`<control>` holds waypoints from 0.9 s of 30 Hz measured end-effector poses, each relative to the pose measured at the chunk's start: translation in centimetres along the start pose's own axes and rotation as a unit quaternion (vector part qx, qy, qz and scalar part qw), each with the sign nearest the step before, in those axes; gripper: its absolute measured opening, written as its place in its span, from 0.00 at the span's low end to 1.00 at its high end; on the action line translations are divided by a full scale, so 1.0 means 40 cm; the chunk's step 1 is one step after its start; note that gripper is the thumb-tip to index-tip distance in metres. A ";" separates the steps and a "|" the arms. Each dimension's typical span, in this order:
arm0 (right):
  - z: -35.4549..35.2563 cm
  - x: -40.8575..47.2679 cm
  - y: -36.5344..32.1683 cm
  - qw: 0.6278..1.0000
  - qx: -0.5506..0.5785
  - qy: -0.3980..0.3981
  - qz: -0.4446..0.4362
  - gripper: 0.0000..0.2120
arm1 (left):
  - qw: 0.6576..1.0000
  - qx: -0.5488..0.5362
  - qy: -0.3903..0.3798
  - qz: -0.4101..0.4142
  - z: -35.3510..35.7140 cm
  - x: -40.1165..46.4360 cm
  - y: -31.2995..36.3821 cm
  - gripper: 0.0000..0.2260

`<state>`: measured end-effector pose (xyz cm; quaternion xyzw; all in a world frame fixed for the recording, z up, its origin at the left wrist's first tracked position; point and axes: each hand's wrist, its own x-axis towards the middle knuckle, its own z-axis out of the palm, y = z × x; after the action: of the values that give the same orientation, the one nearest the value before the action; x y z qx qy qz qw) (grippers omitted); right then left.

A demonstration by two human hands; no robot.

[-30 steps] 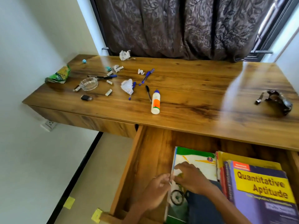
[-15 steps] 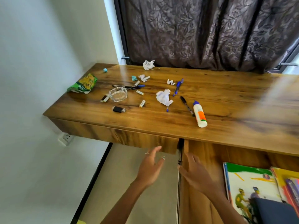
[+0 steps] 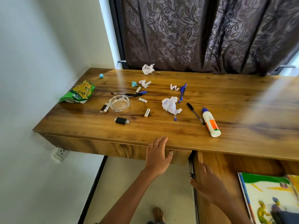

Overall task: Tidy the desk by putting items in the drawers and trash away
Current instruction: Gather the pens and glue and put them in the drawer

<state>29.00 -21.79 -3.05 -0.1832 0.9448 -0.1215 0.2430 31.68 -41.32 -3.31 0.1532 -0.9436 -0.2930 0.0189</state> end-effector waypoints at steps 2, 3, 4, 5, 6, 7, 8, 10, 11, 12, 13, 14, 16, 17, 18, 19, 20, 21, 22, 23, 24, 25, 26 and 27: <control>-0.032 0.002 -0.017 0.998 -0.047 -0.024 0.019 0.30 | 1.000 -0.002 -0.015 0.002 -0.009 0.021 -0.010 0.27; -0.055 0.004 -0.032 0.997 -0.073 -0.021 0.026 0.25 | 1.000 -0.009 -0.023 0.002 -0.016 0.032 -0.016 0.28; -0.077 0.009 -0.049 0.996 -0.085 -0.003 0.029 0.18 | 0.999 -0.017 -0.027 0.002 -0.023 0.042 -0.022 0.28; -0.102 0.018 -0.069 0.996 -0.081 0.020 0.020 0.14 | 0.999 -0.024 -0.027 0.003 -0.032 0.055 -0.030 0.28; -0.127 0.029 -0.093 0.997 -0.061 0.052 0.009 0.12 | 0.999 -0.028 -0.026 0.004 -0.042 0.070 -0.039 0.28; -0.150 0.045 -0.115 0.995 -0.057 0.079 -0.013 0.10 | 0.999 -0.029 -0.025 0.005 -0.051 0.082 -0.047 0.28; -0.170 0.074 -0.141 0.992 -0.061 0.104 -0.043 0.08 | 0.999 -0.029 -0.023 0.008 -0.063 0.101 -0.056 0.28; -0.214 0.136 -0.194 0.984 -0.018 0.167 -0.066 0.15 | 0.999 -0.026 -0.024 0.012 -0.081 0.133 -0.078 0.27; -0.235 0.170 -0.220 0.978 0.040 0.198 -0.057 0.18 | 0.999 -0.022 -0.024 0.015 -0.088 0.152 -0.090 0.27; -0.250 0.203 -0.241 0.970 0.082 0.222 -0.048 0.21 | 0.999 -0.009 -0.022 0.023 -0.091 0.161 -0.104 0.27; -0.269 0.242 -0.263 0.965 0.101 0.237 -0.039 0.23 | 0.999 0.008 -0.015 0.036 -0.095 0.175 -0.119 0.27; -0.281 0.282 -0.279 0.963 0.102 0.249 -0.030 0.26 | 0.998 0.025 -0.012 0.054 -0.099 0.184 -0.133 0.28; -0.301 0.358 -0.303 0.962 0.094 0.256 -0.006 0.32 | 0.996 0.030 -0.020 0.088 -0.098 0.200 -0.167 0.29; -0.306 0.393 -0.308 0.963 0.095 0.254 0.009 0.34 | 0.995 0.025 -0.025 0.097 -0.093 0.200 -0.182 0.28; -0.312 0.427 -0.314 0.965 0.096 0.243 0.020 0.37 | 0.994 0.019 -0.022 0.107 -0.091 0.203 -0.195 0.27; -0.318 0.456 -0.319 0.969 0.099 0.225 0.027 0.39 | 0.992 0.025 -0.014 0.119 -0.089 0.205 -0.208 0.26; -0.318 0.483 -0.321 0.973 0.104 0.206 0.033 0.39 | 0.991 0.035 -0.005 0.131 -0.089 0.209 -0.217 0.26; -0.318 0.506 -0.323 0.975 0.113 0.188 0.035 0.37 | 0.989 0.039 -0.006 0.140 -0.090 0.216 -0.222 0.25; -0.315 0.523 -0.323 0.976 0.127 0.174 0.037 0.34 | 0.989 0.044 -0.007 0.141 -0.090 0.219 -0.221 0.25; -0.311 0.538 -0.323 0.974 0.143 0.170 0.037 0.30 | 0.988 0.049 -0.009 0.144 -0.091 0.225 -0.218 0.25; -0.307 0.550 -0.323 0.971 0.157 0.178 0.036 0.25 | 0.988 0.050 -0.013 0.145 -0.092 0.232 -0.213 0.25; -0.306 0.560 -0.322 0.966 0.171 0.190 0.038 0.21 | 0.988 0.051 -0.015 0.145 -0.096 0.241 -0.205 0.25; -0.310 0.567 -0.321 0.961 0.183 0.205 0.041 0.18 | 0.988 0.054 -0.018 0.142 -0.099 0.250 -0.198 0.25; -0.320 0.572 -0.317 0.955 0.194 0.218 0.044 0.17 | 0.988 0.057 -0.019 0.144 -0.100 0.259 -0.190 0.25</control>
<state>7.57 -40.74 2.41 -0.0592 0.9401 -0.3290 0.0668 24.45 -52.56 -4.81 0.0110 -0.9711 -0.2358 0.0338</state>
